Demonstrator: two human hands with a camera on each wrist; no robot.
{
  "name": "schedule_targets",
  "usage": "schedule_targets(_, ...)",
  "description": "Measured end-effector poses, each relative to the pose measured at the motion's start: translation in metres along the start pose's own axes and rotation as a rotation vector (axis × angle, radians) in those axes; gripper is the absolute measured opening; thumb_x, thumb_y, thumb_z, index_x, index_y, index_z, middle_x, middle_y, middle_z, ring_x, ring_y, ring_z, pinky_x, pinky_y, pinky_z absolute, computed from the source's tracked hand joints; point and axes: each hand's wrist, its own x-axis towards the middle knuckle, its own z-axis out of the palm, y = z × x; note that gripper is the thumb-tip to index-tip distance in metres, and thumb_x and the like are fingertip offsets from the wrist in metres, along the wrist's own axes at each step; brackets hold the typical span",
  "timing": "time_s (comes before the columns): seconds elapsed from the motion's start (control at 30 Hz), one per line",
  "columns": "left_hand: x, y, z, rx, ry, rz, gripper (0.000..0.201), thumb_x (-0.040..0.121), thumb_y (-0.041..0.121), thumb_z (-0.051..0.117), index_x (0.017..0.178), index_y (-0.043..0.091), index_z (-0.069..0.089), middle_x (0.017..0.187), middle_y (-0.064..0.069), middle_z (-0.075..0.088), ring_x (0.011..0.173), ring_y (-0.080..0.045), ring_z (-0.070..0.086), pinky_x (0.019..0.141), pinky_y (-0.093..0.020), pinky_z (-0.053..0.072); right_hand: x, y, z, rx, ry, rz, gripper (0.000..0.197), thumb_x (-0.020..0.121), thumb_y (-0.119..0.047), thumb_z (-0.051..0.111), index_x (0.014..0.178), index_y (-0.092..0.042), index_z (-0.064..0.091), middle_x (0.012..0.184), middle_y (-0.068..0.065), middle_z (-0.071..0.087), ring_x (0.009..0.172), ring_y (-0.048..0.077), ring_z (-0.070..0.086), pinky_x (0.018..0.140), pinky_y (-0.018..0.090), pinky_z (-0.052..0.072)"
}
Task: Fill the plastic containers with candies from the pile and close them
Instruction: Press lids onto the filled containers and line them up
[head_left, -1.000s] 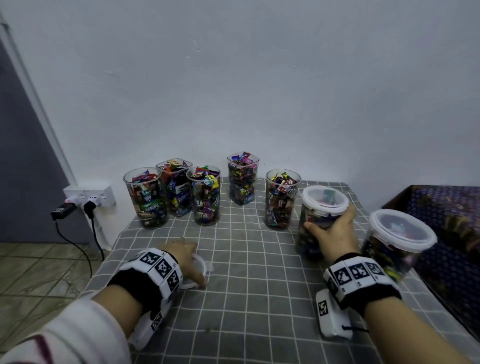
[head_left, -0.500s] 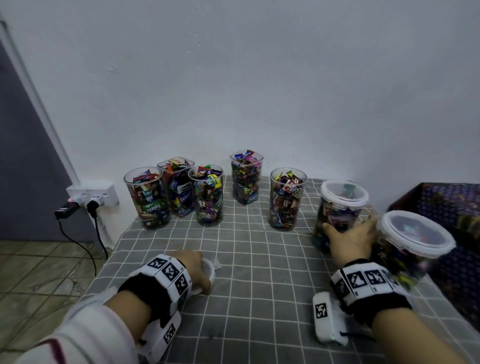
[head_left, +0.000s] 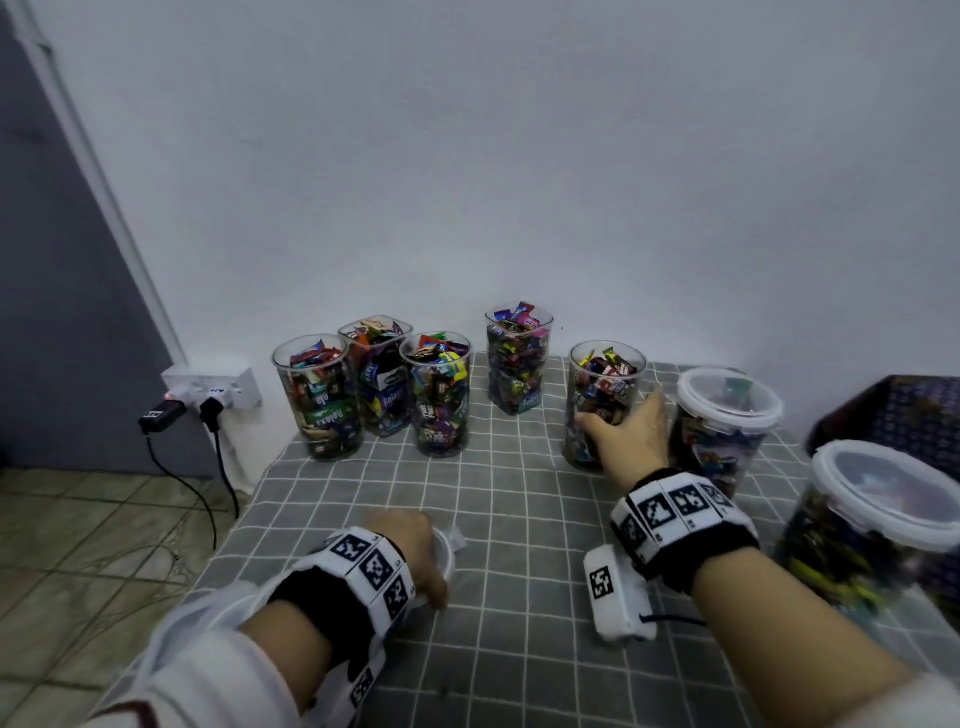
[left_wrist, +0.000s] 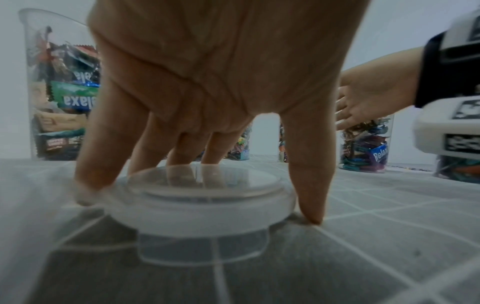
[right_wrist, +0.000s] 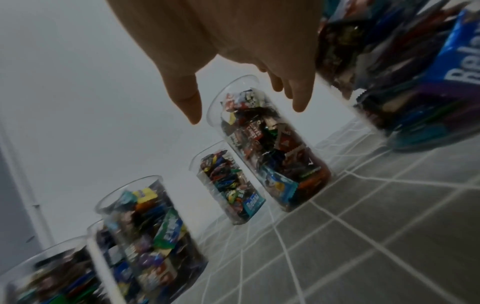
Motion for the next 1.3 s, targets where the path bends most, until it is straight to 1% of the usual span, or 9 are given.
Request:
schedule_targets(0.17, 0.002, -0.001, 0.000, -0.006, -0.010, 0.002, 0.076, 0.065, 0.050, 0.078, 0.127, 0.017, 0.048, 0.124, -0.003, 0.058, 0.112, -0.023, 0.054, 0.093, -0.036, 0.047, 0.032, -0.002, 0.008, 0.051, 0.037, 0.047, 0.110, 0.070, -0.023, 0.080, 0.149, -0.010, 0.004, 0.152, 0.017, 0.023, 0.140, 0.033, 0.023, 0.115, 0.047, 0.020)
schedule_targets(0.27, 0.003, -0.003, 0.002, -0.017, -0.016, 0.000, 0.077, 0.065, 0.049, 0.078, 0.128, 0.017, 0.048, 0.125, -0.004, 0.057, 0.113, -0.024, 0.054, 0.094, -0.038, 0.047, 0.037, 0.001, 0.015, 0.108, 0.023, 0.046, 0.114, 0.068, -0.019, 0.082, 0.149, -0.015, 0.002, 0.149, 0.017, 0.028, 0.136, 0.036, 0.030, 0.113, 0.050, 0.025)
schedule_targets(0.37, 0.003, -0.003, 0.002, -0.024, -0.022, 0.001, 0.077, 0.066, 0.048, 0.078, 0.130, 0.016, 0.047, 0.126, -0.004, 0.056, 0.114, -0.024, 0.054, 0.095, -0.038, 0.047, 0.034, 0.004, 0.018, 0.055, 0.047, 0.032, 0.111, 0.067, -0.019, 0.083, 0.148, -0.014, 0.008, 0.147, 0.017, 0.032, 0.134, 0.035, 0.032, 0.112, 0.047, 0.027)
schedule_targets(0.5, 0.004, -0.003, 0.000, -0.020, -0.036, 0.008, 0.078, 0.067, 0.048, 0.077, 0.131, 0.016, 0.045, 0.127, -0.004, 0.055, 0.115, -0.024, 0.053, 0.096, -0.038, 0.047, 0.030, 0.006, 0.016, -0.098, 0.033, 0.003, 0.095, 0.058, -0.035, 0.087, 0.134, -0.005, 0.037, 0.136, 0.016, 0.040, 0.127, 0.033, 0.038, 0.108, 0.047, 0.033)
schedule_targets(0.63, 0.006, -0.003, 0.001, -0.018, -0.034, 0.005, 0.078, 0.066, 0.048, 0.077, 0.130, 0.017, 0.045, 0.126, -0.004, 0.056, 0.114, -0.023, 0.053, 0.094, -0.037, 0.047, 0.018, 0.009, 0.018, -0.017, -0.064, 0.001, 0.082, 0.054, -0.032, 0.087, 0.121, -0.017, 0.041, 0.121, 0.008, 0.057, 0.112, 0.031, 0.054, 0.098, 0.046, 0.044)
schedule_targets(0.77, 0.004, -0.003, 0.001, -0.021, -0.029, 0.005, 0.076, 0.066, 0.049, 0.077, 0.128, 0.017, 0.047, 0.124, -0.004, 0.057, 0.113, -0.023, 0.054, 0.093, -0.035, 0.047, 0.007, 0.014, 0.020, -0.024, -0.174, -0.001, 0.096, 0.032, -0.056, 0.081, 0.117, -0.031, 0.043, 0.117, 0.001, 0.062, 0.109, 0.025, 0.058, 0.095, 0.046, 0.048)
schedule_targets(0.97, 0.002, -0.003, 0.002, -0.041, -0.007, -0.011, 0.074, 0.066, 0.049, 0.077, 0.126, 0.017, 0.050, 0.122, -0.004, 0.059, 0.110, -0.023, 0.056, 0.091, -0.034, 0.049, -0.037, 0.005, 0.004, -0.099, -0.266, -0.093, 0.077, 0.056, -0.033, 0.087, 0.122, -0.023, 0.047, 0.117, -0.002, 0.060, 0.109, 0.020, 0.055, 0.092, 0.030, 0.043)
schedule_targets(1.2, -0.006, -0.008, -0.017, -0.315, 0.095, -0.052, 0.083, 0.072, 0.053, 0.071, 0.139, 0.015, 0.039, 0.135, -0.007, 0.051, 0.120, -0.024, 0.050, 0.095, -0.029, 0.043, -0.073, 0.008, -0.002, -0.117, -0.369, -0.143, 0.069, 0.053, -0.038, 0.087, 0.105, -0.030, 0.042, 0.105, -0.011, 0.055, 0.104, 0.012, 0.054, 0.090, 0.027, 0.043)
schedule_targets(1.3, -0.018, -0.012, -0.037, -0.495, 0.216, -0.014, 0.086, 0.070, 0.058, 0.071, 0.139, 0.015, 0.042, 0.127, -0.005, 0.055, 0.109, -0.023, 0.054, 0.085, -0.027, 0.044, -0.080, 0.010, -0.003, -0.104, -0.387, -0.166, 0.079, 0.044, -0.046, 0.085, 0.111, -0.028, 0.048, 0.112, -0.008, 0.062, 0.107, 0.015, 0.057, 0.094, 0.035, 0.046)
